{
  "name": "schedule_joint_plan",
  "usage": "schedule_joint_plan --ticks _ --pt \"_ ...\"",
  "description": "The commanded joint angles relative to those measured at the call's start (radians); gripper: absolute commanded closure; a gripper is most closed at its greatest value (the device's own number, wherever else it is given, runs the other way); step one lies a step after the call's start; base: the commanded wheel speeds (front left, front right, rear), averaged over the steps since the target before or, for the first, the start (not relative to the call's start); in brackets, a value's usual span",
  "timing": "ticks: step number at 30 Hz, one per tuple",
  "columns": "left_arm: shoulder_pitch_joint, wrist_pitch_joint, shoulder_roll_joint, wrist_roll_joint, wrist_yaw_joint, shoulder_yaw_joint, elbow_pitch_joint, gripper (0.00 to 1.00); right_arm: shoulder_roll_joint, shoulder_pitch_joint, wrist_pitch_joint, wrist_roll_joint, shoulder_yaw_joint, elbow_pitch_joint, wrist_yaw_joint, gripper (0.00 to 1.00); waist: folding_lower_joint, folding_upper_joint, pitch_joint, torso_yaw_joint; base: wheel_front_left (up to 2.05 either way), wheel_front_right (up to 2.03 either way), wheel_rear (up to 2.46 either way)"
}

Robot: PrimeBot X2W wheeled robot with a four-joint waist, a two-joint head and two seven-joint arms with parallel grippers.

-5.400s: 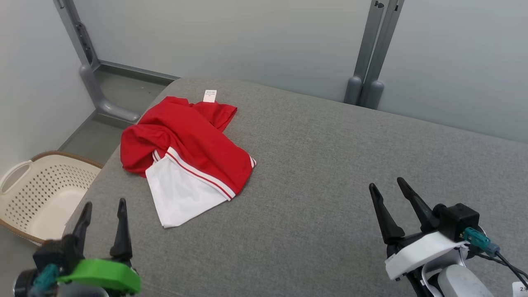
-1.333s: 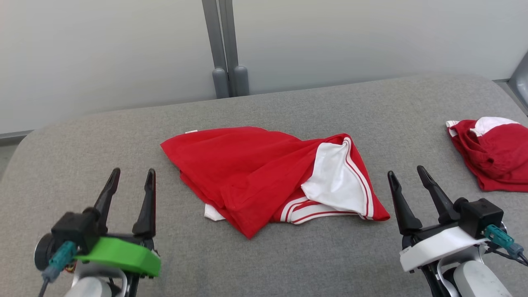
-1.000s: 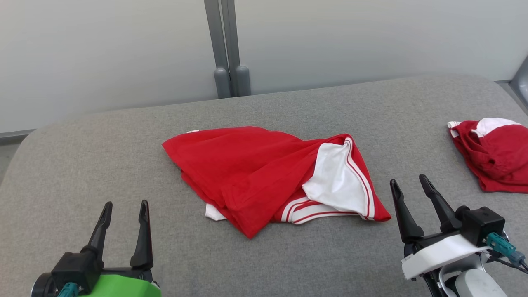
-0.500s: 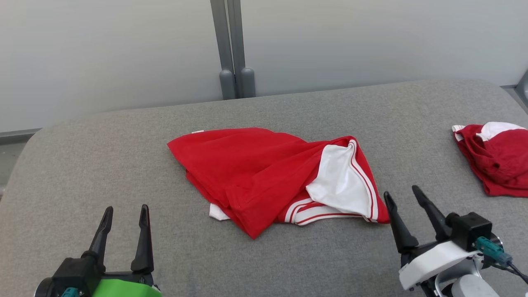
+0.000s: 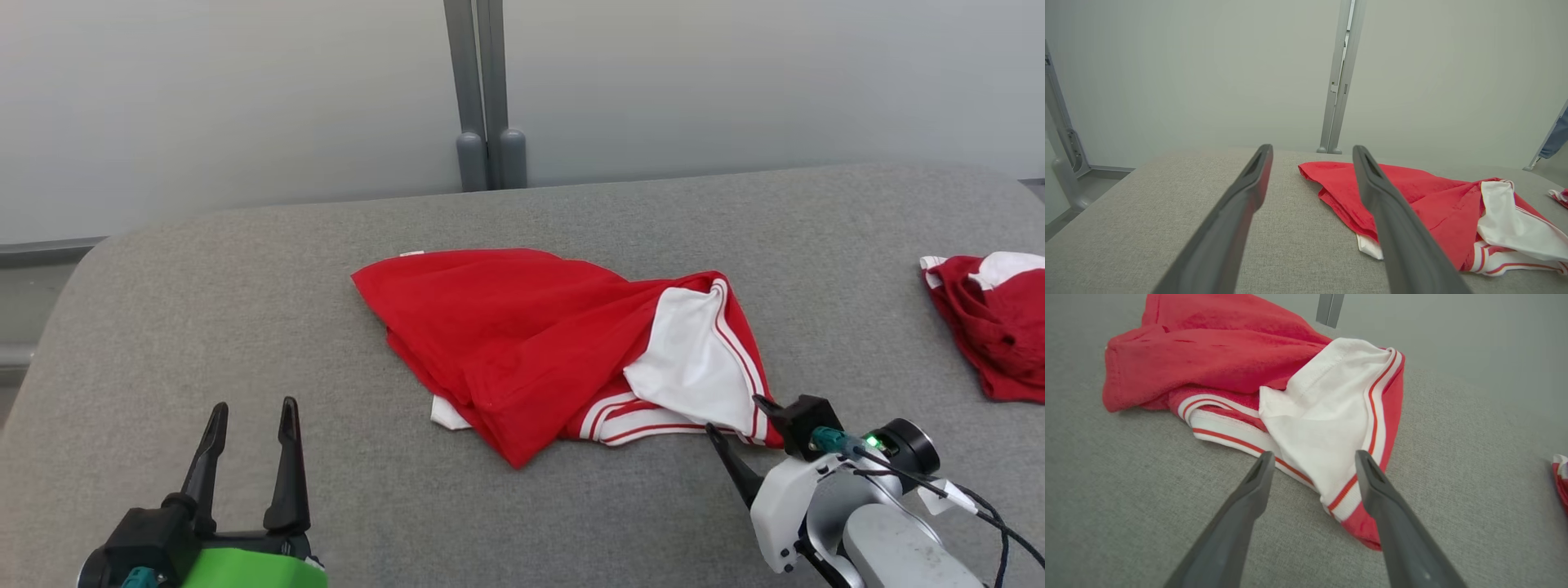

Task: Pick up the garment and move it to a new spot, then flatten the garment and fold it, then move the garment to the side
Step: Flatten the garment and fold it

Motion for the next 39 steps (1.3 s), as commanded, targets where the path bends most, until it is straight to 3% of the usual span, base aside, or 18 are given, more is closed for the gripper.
schedule_joint_plan --ticks 1,11,12,13,14,22,29,39 --pt "0.006 -0.003 -0.006 0.013 -0.011 0.01 0.004 0.0 0.004 -0.018 0.018 -0.01 0.0 0.029 0.0 0.0 0.0 -0.0001 0.0 0.019 0.0 0.0 0.0" --pt "0.015 -0.003 -0.048 0.038 -0.051 0.048 0.027 0.0 0.025 -0.087 0.103 -0.122 -0.079 0.157 0.0 0.0 0.0 -0.0001 0.007 0.068 0.0 0.0 0.0" --pt "0.016 -0.003 -0.05 0.041 -0.056 0.051 0.029 0.0 0.029 -0.088 0.099 -0.128 -0.088 0.156 0.0 0.33 0.0 -0.0001 0.008 0.07 0.0 0.0 0.0" --pt "0.018 -0.003 -0.053 0.044 -0.057 0.054 0.031 0.0 0.032 -0.087 0.09 -0.138 -0.102 0.151 0.0 0.8 0.0 -0.0001 0.008 0.072 0.0 0.0 0.0" --pt "0.019 -0.003 -0.055 0.046 -0.06 0.057 0.032 0.0 0.033 -0.087 0.083 -0.144 -0.115 0.145 0.0 1.0 0.0 -0.0001 0.008 0.074 0.0 0.0 0.0" --pt "0.02 -0.003 -0.065 0.058 -0.081 0.073 0.044 0.0 0.02 -0.1 0.047 -0.158 -0.25 0.083 0.0 1.0 0.0 -0.0001 0.024 0.075 0.0 0.0 0.0" --pt "-0.065 -0.003 -0.057 0.074 -0.102 0.055 0.032 0.0 -0.022 -0.26 -0.001 -0.073 -0.321 0.083 0.0 1.0 0.0 -0.0001 0.171 0.087 0.0 0.0 0.0" --pt "-0.215 -0.003 -0.075 0.088 -0.131 0.02 0.041 0.0 -0.143 -0.578 -0.026 0.047 -0.391 0.272 0.0 1.0 0.0 -0.0001 0.404 0.167 0.0 0.0 0.0"
